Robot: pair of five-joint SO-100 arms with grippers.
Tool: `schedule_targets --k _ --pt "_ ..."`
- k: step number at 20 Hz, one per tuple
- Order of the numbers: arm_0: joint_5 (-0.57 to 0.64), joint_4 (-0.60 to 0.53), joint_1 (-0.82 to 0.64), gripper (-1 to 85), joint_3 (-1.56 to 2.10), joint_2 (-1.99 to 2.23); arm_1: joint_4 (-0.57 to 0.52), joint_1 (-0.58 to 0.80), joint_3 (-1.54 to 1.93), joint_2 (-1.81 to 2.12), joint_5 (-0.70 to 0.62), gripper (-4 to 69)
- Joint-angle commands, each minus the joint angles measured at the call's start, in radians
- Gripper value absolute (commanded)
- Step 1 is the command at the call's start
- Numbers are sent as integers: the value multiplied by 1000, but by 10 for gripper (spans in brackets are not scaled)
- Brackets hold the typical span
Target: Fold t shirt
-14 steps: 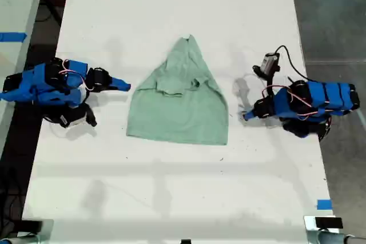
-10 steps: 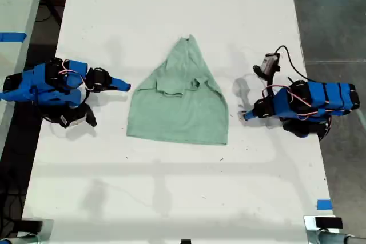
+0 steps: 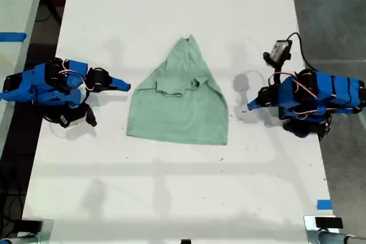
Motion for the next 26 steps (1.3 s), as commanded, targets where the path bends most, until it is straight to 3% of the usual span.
schedule_targets --k 1,2,4,6,13,16,22,26 --pt "-17 2 -2 -1 12 8 44 18 -353 -374 20 6" --pt "-17 3 0 -1 12 8 58 17 -443 -491 37 32" --pt "-17 5 0 -1 12 8 49 2 -565 -670 72 157" --pt "-15 5 0 -1 12 8 12 -21 -638 -834 98 189" --pt "-17 6 6 -1 12 8 -285 -43 -637 -1258 121 181" --pt "-17 6 6 -1 12 8 -396 -63 -575 -1330 141 90" --pt "-17 6 8 -1 12 8 -390 -43 -517 -1275 130 -3" --pt "-17 6 6 -1 12 8 -225 -21 -557 -1164 150 -4"
